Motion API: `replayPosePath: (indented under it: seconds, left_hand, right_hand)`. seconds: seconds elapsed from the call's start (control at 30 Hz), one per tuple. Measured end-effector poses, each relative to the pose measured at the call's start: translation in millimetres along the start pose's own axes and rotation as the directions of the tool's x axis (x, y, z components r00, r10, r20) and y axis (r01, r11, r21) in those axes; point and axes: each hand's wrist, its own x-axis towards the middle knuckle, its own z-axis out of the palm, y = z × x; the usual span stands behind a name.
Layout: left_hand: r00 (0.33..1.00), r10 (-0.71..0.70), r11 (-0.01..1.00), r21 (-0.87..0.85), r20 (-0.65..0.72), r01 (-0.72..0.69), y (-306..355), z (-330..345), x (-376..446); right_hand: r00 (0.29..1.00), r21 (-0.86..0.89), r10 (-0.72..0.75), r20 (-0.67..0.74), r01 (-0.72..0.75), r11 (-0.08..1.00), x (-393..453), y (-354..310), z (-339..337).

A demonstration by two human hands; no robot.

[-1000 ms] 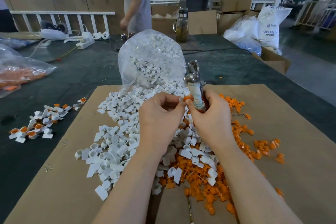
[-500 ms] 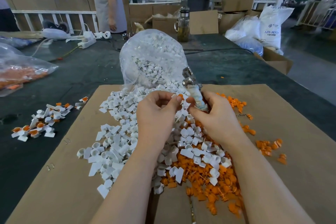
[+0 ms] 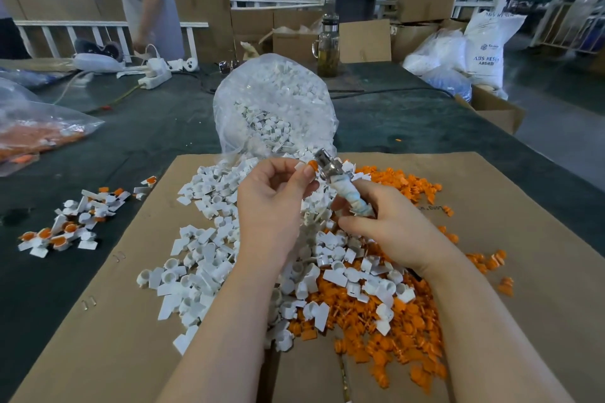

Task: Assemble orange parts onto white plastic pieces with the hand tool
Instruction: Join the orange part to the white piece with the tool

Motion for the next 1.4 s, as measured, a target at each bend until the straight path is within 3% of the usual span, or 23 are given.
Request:
replayPosePath:
  seconds: [0.27, 0.77, 0.93, 1.0, 1.13, 1.27, 1.4]
  left_hand:
    - [0.997, 0.054, 0.998, -0.014, 0.052, -0.054, 1, -2, -1]
    - [0.999, 0.018, 0.997, -0.069, 0.047, -0.015, -1, -3, 2]
    - [0.997, -0.041, 0.995, -0.09, 0.06, 0.047, 1, -6, 4]
    - [0.994, -0.104, 0.977, -0.187, 0.027, 0.107, 5, -12, 6]
    - [0.922, -0.335, 0.807, -0.564, -0.194, 0.174, 12, -41, 20]
    - [0.792, -0.51, 0.594, -0.803, -0.336, 0.042, 13, -73, 33]
    - [0.717, -0.578, 0.445, -0.887, -0.39, -0.123, 10, -94, 37]
  right_hand:
    - [1.0, -0.051, 0.002, 0.013, -0.001, 0.999, 1, 1, 2]
    - [0.999, -0.113, -0.025, -0.037, 0.02, 0.993, 2, 5, 12]
    - [0.999, -0.15, -0.013, -0.051, 0.005, 0.989, 4, 8, 15]
    - [0.996, -0.23, -0.026, -0.081, 0.007, 0.973, 5, 8, 16]
    - [0.984, -0.292, -0.054, -0.17, 0.002, 0.956, 3, 7, 14]
    - [0.971, -0.393, -0.074, -0.227, -0.021, 0.919, 2, 7, 10]
    - [0.958, -0.527, -0.096, -0.269, -0.063, 0.848, 2, 9, 7]
